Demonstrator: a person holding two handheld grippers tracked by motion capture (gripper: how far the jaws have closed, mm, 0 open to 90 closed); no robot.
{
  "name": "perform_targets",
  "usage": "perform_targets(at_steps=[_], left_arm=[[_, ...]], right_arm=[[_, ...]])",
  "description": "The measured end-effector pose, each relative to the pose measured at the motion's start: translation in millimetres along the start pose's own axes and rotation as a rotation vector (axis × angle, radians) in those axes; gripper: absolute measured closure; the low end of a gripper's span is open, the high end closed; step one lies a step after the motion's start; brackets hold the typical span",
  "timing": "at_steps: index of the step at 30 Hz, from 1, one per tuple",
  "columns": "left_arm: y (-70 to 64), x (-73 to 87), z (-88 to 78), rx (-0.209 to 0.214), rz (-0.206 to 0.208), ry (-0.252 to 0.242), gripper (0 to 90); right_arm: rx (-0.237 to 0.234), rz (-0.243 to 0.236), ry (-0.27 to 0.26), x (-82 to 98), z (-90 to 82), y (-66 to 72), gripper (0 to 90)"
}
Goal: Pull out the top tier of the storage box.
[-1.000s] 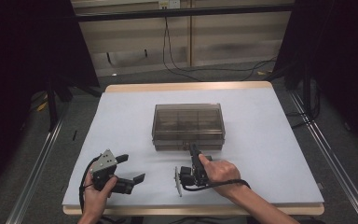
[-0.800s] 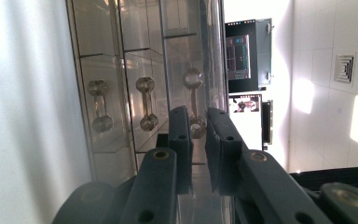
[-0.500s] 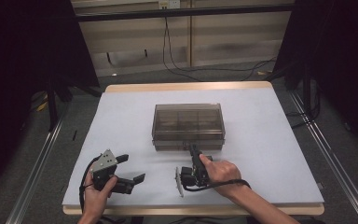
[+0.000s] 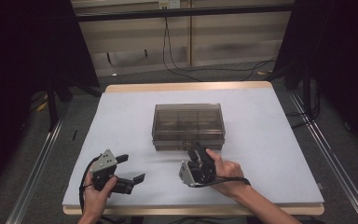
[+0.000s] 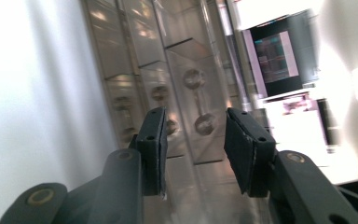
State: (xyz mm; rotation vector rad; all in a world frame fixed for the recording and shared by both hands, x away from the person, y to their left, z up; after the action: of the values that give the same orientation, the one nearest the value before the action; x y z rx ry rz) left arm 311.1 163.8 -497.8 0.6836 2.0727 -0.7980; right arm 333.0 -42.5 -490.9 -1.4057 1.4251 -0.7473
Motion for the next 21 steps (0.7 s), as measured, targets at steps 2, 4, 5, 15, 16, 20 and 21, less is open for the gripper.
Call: perform_targets(at_steps=[2,4,5,15,16,20,21], left_arm=[[-0.2,0.0,0.1,0.001,0.000,0.000,2.4],[0.4,0.1,-0.2,-0.001,0.008,0.004,2.4],[0.5,0.1,-0.2,-0.002,0.005,0.003,2.4],[0.8,0.3,-0.2,-0.004,0.007,0.007,2.4],[0.7,0.1,0.0,-0.005,0.006,0.004,2.4],[1.1,0.4,-0.1,-0.006,0.011,0.008,2.4],[1.1,0.5,0.0,-0.007,0.010,0.009,2.4]], right_arm=[[-0.026,0.026,-0.015,0.7,-0.4,-1.4,55.8],[-0.060,0.095,-0.051,0.9,-2.5,-4.7,54.4],[-0.106,0.155,-0.093,-0.1,-5.7,-7.7,52.7],[-0.360,0.388,-0.296,-3.4,-17.7,-20.7,55.5],[-0.378,0.410,-0.310,-2.6,-18.6,-22.9,55.6],[-0.428,0.461,-0.348,0.8,-20.8,-29.9,55.8],[-0.444,0.473,-0.358,1.9,-21.5,-32.3,55.9]])
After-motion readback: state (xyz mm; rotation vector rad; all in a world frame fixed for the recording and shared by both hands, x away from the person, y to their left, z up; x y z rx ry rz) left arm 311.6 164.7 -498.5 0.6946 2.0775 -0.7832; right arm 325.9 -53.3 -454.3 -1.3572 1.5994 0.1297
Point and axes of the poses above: each handheld gripper's, and its own axes: z roughly forward along the jaws, x roughly out of its underside, y roughly to its left, the point moved 10 cm from there along z, roughly forward along the jaws, and after that the axes turned 13 degrees about -z, right-handed, at the moved point
